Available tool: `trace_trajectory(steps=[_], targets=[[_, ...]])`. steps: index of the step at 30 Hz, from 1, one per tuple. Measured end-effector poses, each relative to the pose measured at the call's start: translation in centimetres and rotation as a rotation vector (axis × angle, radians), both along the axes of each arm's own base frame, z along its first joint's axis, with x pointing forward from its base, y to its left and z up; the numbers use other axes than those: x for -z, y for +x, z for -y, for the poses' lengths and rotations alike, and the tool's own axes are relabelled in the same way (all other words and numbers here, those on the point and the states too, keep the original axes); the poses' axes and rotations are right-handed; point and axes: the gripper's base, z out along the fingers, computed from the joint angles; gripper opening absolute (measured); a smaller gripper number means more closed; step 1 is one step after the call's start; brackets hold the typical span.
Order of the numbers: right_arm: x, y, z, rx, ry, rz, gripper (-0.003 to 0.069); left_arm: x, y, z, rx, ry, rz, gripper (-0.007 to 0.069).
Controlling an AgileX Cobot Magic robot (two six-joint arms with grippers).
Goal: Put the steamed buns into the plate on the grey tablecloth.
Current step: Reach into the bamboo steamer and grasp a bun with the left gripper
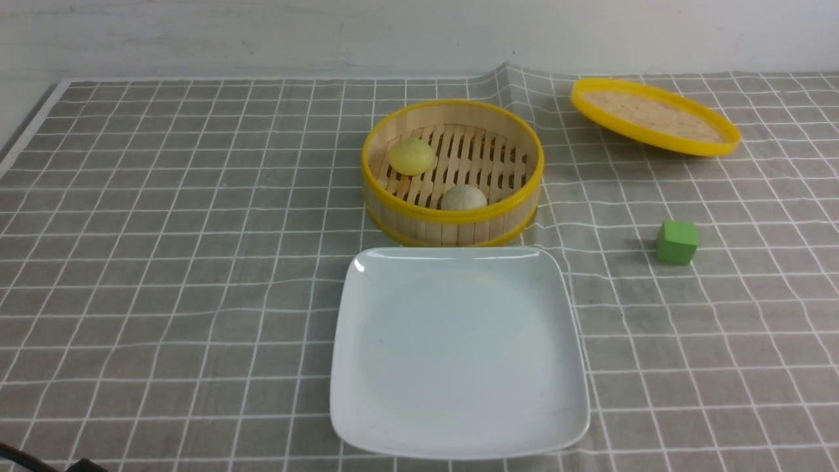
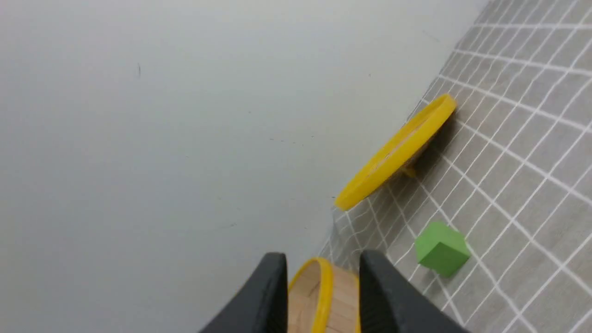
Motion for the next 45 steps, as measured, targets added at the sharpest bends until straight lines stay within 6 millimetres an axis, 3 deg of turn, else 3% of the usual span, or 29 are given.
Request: trace_trajectory(steps=[2,6,7,12,14,15,16,17,20,23,27,30,33,36,38,41,43,45], targets=[[0.0,0.0,0.0,-0.003,0.021,0.000,0.0242,-0.6,-0.1,0.0,0.002,0.002,0.013,0.0002],[-0.6,-0.1,-0.3,-0.032,0.022,0.047,0.0218,-3.9,-0.5,0.1,0.008,-0.019,0.107,0.0002],[-2.4,-0.4,-0.3,-0.030,-0.022,0.095,0.0181,-6.1,-0.8,0.2,0.019,-0.027,0.137,0.0002],[-9.6,-0.7,0.2,0.083,-0.329,0.145,0.0032,-11.1,0.6,0.6,0.106,0.104,0.012,0.0002],[-11.8,0.3,0.5,0.127,-0.447,0.109,-0.0008,-12.7,2.0,0.8,0.174,0.188,-0.085,0.0002],[-12.0,0.4,0.5,0.127,-0.456,0.105,-0.0010,-13.1,1.9,0.8,0.176,0.199,-0.072,0.0002],[-12.9,2.4,0.6,0.127,-0.517,0.037,-0.0013,-14.1,4.1,1.1,0.280,0.281,-0.232,0.0002],[-12.9,2.4,0.6,0.128,-0.520,0.037,-0.0013,-14.3,4.6,1.1,0.295,0.297,-0.250,0.0002],[-11.4,6.6,0.5,0.068,-0.556,-0.139,-0.0010,-14.9,8.0,1.4,0.450,0.395,-0.431,0.0002],[-8.5,10.8,0.6,0.001,-0.672,-0.344,-0.0006,-15.3,11.8,1.4,0.554,0.461,-0.514,0.0002],[-5.0,14.0,1.2,-0.041,-0.844,-0.560,-0.0003,-15.6,15.7,1.5,0.625,0.496,-0.567,0.0002],[-3.1,15.0,1.7,-0.032,-0.871,-0.682,-0.0001,-15.9,17.6,1.5,0.645,0.514,-0.567,0.0003],[-1.5,15.5,1.9,-0.026,-0.765,-0.780,0.0000,-16.4,19.1,1.4,0.649,0.522,-0.560,0.0004],[-1.2,15.4,0.5,-0.073,-0.652,-0.795,0.0000,-16.4,20.0,1.4,0.648,0.525,-0.557,0.0006],[-1.7,15.1,-1.0,-0.158,-0.725,-0.770,0.0000,-16.3,20.4,1.4,0.654,0.535,-0.547,0.0009],[-2.9,14.1,-3.6,-0.314,-0.971,-0.802,0.0000,-16.3,20.7,1.4,0.664,0.558,-0.525,0.0013],[-3.4,13.0,-4.6,-0.429,-1.070,-0.936,0.0000,-16.4,20.9,1.4,0.665,0.573,-0.505,0.0014],[-3.9,11.6,-5.9,-0.584,-1.063,-1.070,0.0000,-16.4,21.0,1.5,0.666,0.581,-0.484,0.0016]])
